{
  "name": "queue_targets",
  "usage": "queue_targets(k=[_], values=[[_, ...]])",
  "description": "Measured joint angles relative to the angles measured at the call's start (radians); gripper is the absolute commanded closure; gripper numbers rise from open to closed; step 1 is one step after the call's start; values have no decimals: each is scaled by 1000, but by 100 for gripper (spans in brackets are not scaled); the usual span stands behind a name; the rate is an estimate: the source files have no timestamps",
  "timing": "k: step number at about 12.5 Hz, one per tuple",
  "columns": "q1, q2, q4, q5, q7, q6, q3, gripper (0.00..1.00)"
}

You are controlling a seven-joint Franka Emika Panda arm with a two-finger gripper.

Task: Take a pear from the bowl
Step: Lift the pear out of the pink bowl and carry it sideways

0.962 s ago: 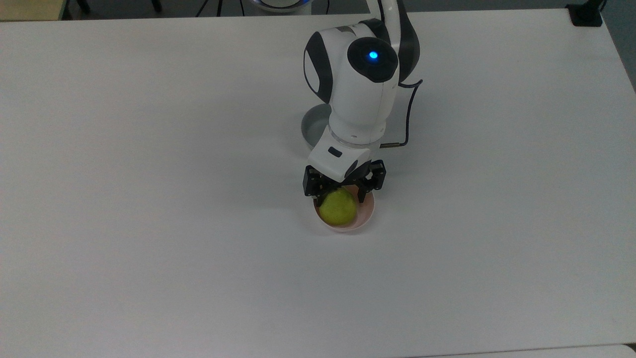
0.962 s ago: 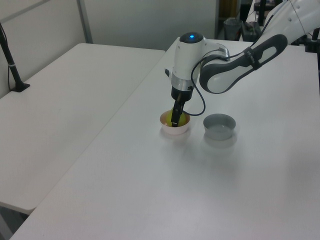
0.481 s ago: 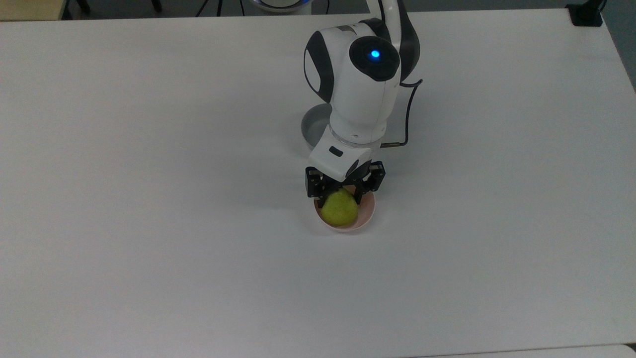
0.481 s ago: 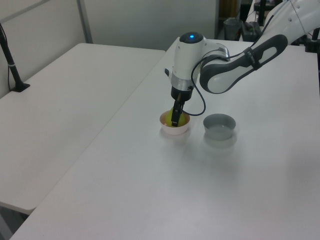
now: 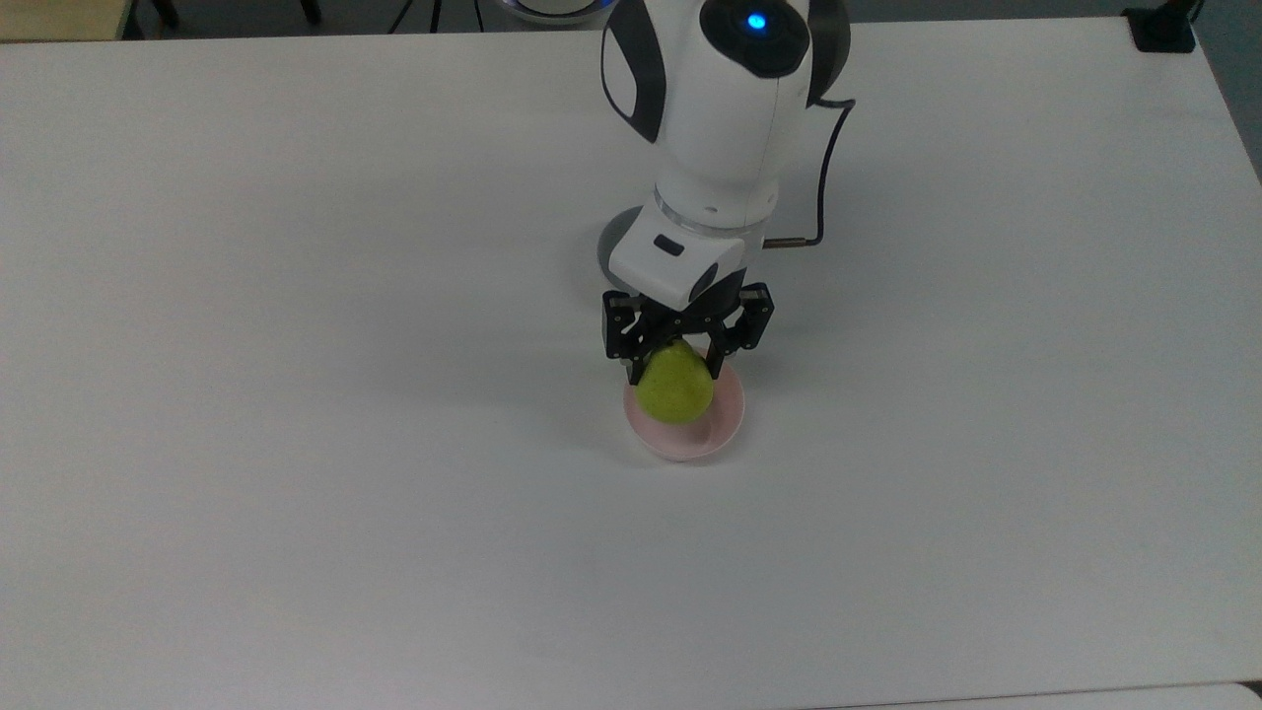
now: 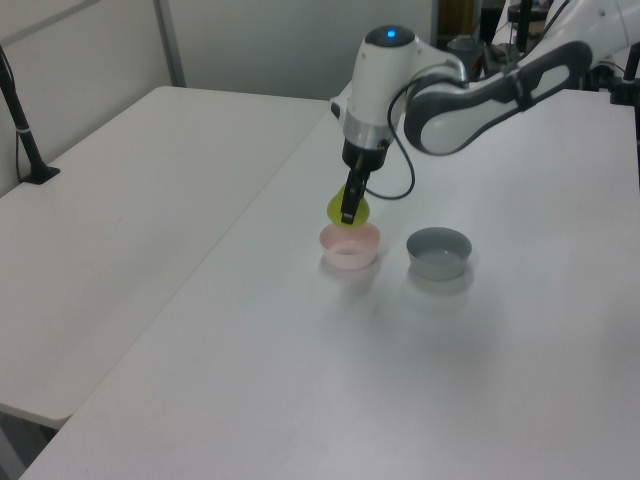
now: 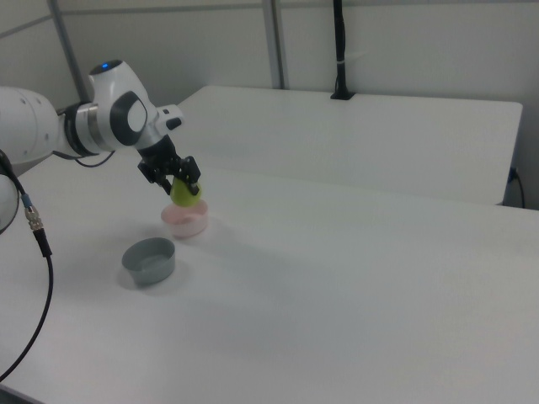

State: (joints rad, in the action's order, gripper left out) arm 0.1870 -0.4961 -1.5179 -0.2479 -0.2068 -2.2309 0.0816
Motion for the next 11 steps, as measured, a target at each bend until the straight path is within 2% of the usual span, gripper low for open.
queue_targets(k=[2,5,7,11], values=[[0,51,4,7,7,60,5,51],[-5,116,41,60,65,188,6,51],[-31,143,54,77,99,234,5,51],[-117,141,54,79,187,235,-7,51]])
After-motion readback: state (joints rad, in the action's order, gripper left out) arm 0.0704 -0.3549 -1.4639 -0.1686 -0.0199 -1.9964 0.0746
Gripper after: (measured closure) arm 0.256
